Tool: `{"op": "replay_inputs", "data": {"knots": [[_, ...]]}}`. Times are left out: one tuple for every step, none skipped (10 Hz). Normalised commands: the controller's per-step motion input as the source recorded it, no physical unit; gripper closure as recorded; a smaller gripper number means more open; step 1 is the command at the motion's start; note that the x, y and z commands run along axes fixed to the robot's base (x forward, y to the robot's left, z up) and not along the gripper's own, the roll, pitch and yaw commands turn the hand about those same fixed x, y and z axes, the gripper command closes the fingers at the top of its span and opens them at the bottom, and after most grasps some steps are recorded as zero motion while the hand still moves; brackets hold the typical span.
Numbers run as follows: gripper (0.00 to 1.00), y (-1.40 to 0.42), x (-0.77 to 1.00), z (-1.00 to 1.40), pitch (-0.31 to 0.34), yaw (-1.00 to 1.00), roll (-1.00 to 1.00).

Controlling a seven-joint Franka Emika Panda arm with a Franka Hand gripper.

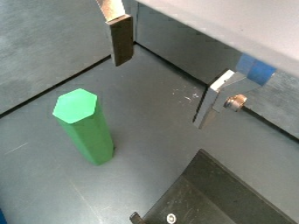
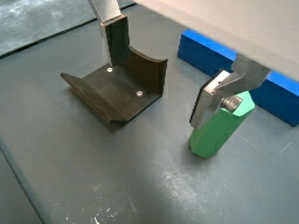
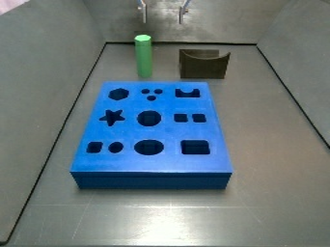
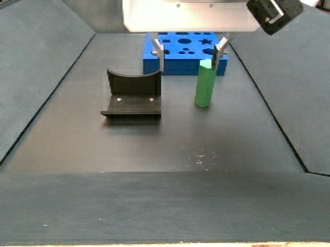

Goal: Pick up the hexagon object. Move up. Move to above the board. Insert the hexagon object.
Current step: Pick up the hexagon object.

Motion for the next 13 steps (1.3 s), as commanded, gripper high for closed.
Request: {"op": "replay_inputs", "data": {"knots": [[0.0,-0.02,-0.3,0.0,0.0,-0.06,0.11],[0.0,-0.29,-0.85,0.25,0.18,-0.25,0.61],[0.0,-0.27,-0.71,0.22,0.223,-0.32,0.43],[0.0,-0.25,-0.27,0.23,0.003,-0.15,0.2],[0.0,-0.05,0.0,-0.09,-0.009,0.0,0.0],[0.0,-0.4,-0.55,-0.7,-0.2,-0.03,0.28],[0.0,-0.4,-0.77,-0.84,-0.14,-0.11,0.21],[0.0,-0.13,-0.15,-0.13,-0.091,0.0,0.01],[0.0,-0.05,0.0,-0.08,-0.014,0.0,0.0],[0.0,-0.34,-0.29,-0.73,-0.246,0.0,0.06],[0.0,-0.38,-0.36,-0.93,-0.3,0.0,0.08],[0.0,-0.29,-0.34,-0.73,-0.254,0.0,0.05],[0.0,0.0,-0.04,-0.11,-0.02,0.0,0.0]]}}
